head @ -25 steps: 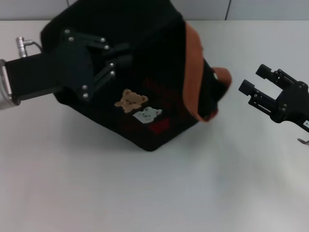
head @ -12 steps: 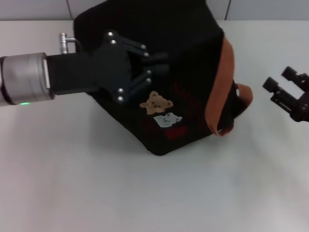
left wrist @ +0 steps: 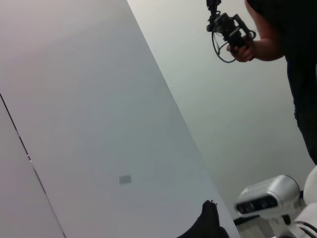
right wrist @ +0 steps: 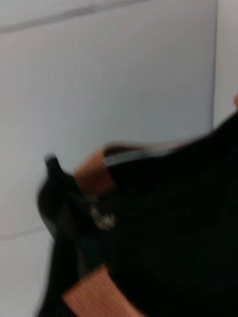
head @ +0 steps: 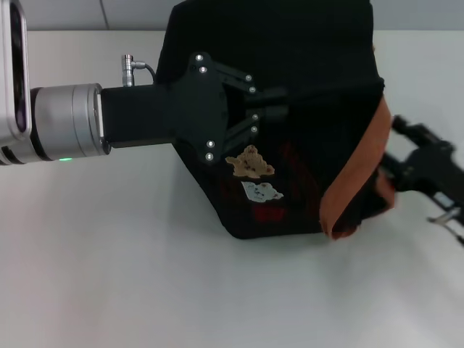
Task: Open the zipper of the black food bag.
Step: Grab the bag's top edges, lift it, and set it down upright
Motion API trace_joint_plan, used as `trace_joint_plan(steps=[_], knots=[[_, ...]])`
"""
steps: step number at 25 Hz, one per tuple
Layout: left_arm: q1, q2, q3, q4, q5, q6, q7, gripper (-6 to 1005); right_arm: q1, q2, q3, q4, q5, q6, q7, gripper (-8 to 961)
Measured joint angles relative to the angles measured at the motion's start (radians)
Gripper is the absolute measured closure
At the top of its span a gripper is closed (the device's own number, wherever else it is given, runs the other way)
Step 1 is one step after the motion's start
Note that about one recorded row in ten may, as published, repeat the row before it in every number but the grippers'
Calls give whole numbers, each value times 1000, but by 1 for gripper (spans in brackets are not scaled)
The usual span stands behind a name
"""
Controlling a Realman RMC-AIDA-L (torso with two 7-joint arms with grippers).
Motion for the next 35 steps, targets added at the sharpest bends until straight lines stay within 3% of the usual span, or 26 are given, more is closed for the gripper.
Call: trace_joint_plan(steps=[6, 11, 20, 26, 30, 35], knots=[[7, 0, 5, -14, -19, -1, 8, 911, 59, 3, -70, 126, -4, 69, -80, 226], [14, 0, -1, -40, -24, -16, 35, 911, 79, 5, -86, 154, -5, 80, -91, 226], [46, 3, -5, -55, -50, -45, 60, 910, 30, -1, -79, 94, 4, 28, -62, 227], [55, 4, -4, -95, -64, -78, 100, 910, -38, -3, -11, -30, 7, -109, 86, 227], [53, 4, -4, -105, -64, -78, 110, 910, -46, -4, 7, -75, 8, -152, 180, 227], [53, 2, -3, -106, -65, -74, 111, 911, -34, -10, 10, -146, 8, -181, 508, 226]])
